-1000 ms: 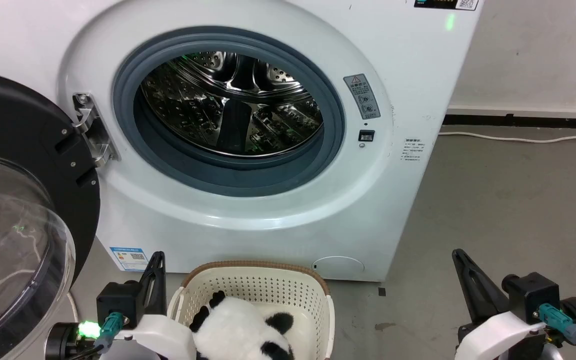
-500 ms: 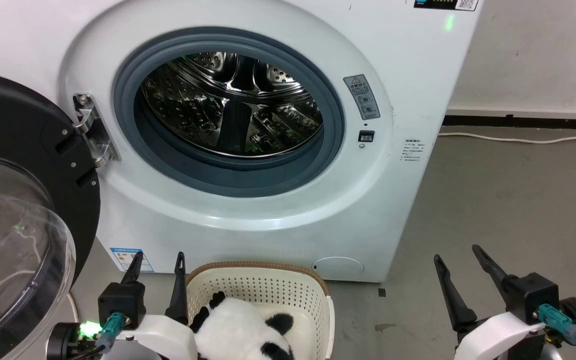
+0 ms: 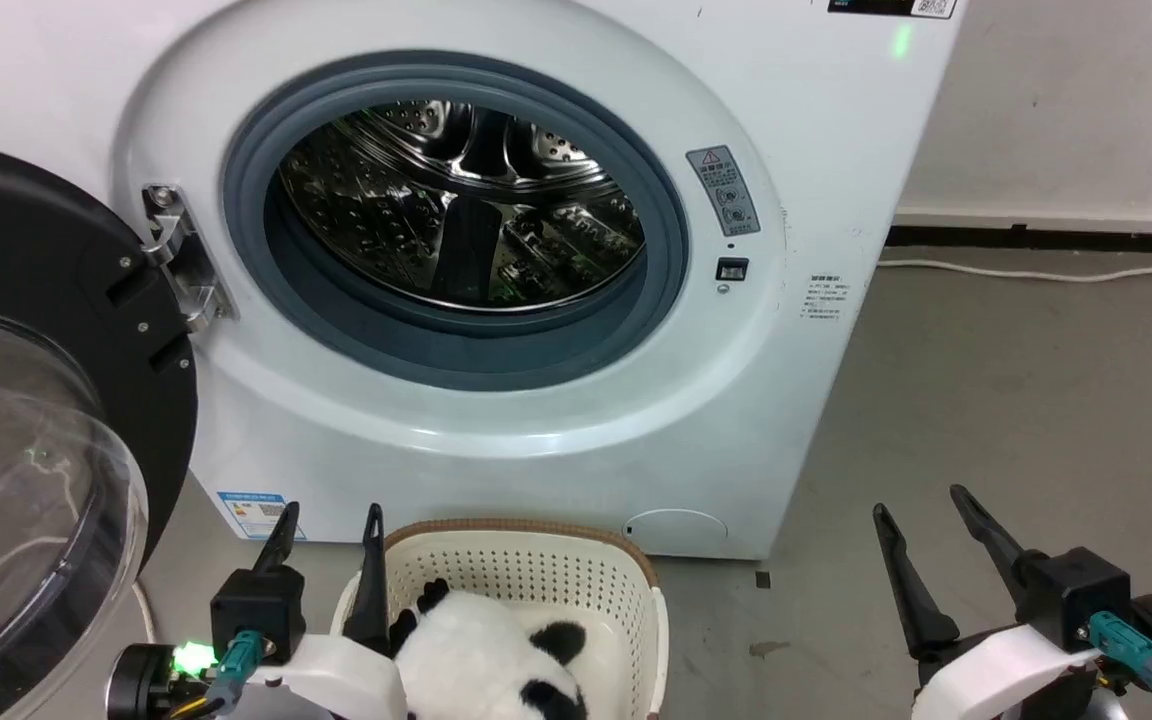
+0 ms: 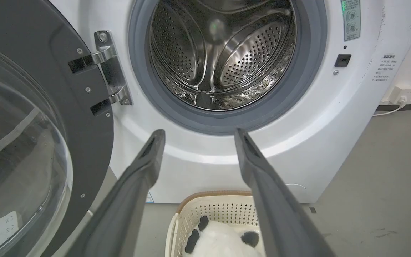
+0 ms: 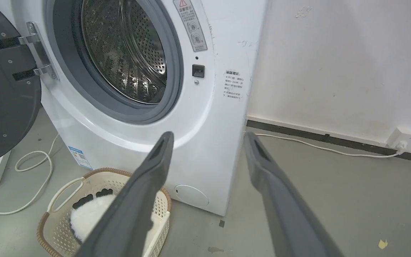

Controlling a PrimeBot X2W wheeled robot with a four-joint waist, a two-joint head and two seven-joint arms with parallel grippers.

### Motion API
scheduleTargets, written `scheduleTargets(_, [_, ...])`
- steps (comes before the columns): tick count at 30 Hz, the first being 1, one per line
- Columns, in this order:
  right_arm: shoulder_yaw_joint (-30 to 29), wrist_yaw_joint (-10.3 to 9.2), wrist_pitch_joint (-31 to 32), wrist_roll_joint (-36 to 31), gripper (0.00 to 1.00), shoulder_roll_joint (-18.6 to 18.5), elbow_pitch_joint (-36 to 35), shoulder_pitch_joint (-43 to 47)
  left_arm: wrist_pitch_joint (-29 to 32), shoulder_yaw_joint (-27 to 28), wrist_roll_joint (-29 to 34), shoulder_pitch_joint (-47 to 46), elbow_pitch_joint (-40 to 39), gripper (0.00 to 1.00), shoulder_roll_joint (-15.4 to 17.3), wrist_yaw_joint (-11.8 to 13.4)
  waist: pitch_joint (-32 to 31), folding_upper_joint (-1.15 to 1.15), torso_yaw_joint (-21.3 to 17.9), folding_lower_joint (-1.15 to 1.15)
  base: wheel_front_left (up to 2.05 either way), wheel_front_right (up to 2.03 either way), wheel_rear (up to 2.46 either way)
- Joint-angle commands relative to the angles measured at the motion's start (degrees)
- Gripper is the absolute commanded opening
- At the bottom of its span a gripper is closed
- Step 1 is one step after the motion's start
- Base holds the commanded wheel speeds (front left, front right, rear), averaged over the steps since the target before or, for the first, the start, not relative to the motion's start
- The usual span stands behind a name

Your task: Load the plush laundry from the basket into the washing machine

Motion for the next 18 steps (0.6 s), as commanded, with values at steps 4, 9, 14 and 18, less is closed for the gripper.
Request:
scheduleTargets(4, [-0.3, -0.01, -0.9, 0.8, 1.00, 0.0, -0.3, 0.0, -1.0, -0.7, -0.3, 0.0, 1.3, 1.00, 0.0, 0.4, 1.3, 0.00, -0.4, 0.00, 0.00, 0.00, 0.00])
scheduleTargets(9, [-0.2, -0.01, -1.5, 1.0, 1.00, 0.0, 0.1, -0.6, -1.6, -1.2, -0.8, -1.1, 4.1, 1.00, 0.1, 0.4, 3.3, 0.00, -1.2, 0.00, 0.00, 0.00, 0.00])
scheduleTargets(14, [0.0, -0.01, -2.1, 1.8, 1.00, 0.0, 0.1, -1.6, -2.1, -1.6, -1.1, -2.6, 7.2, 1.00, 0.3, 0.3, 5.6, 0.00, -2.2, 0.00, 0.00, 0.00, 0.00])
scheduleTargets(18, [0.5, -0.02, -2.6, 2.5, 1.00, 0.0, 0.3, -2.6, -2.4, -1.9, -1.4, -4.1, 9.7, 1.00, 0.6, 0.2, 7.7, 0.00, -3.1, 0.00, 0.00, 0.00, 0.00])
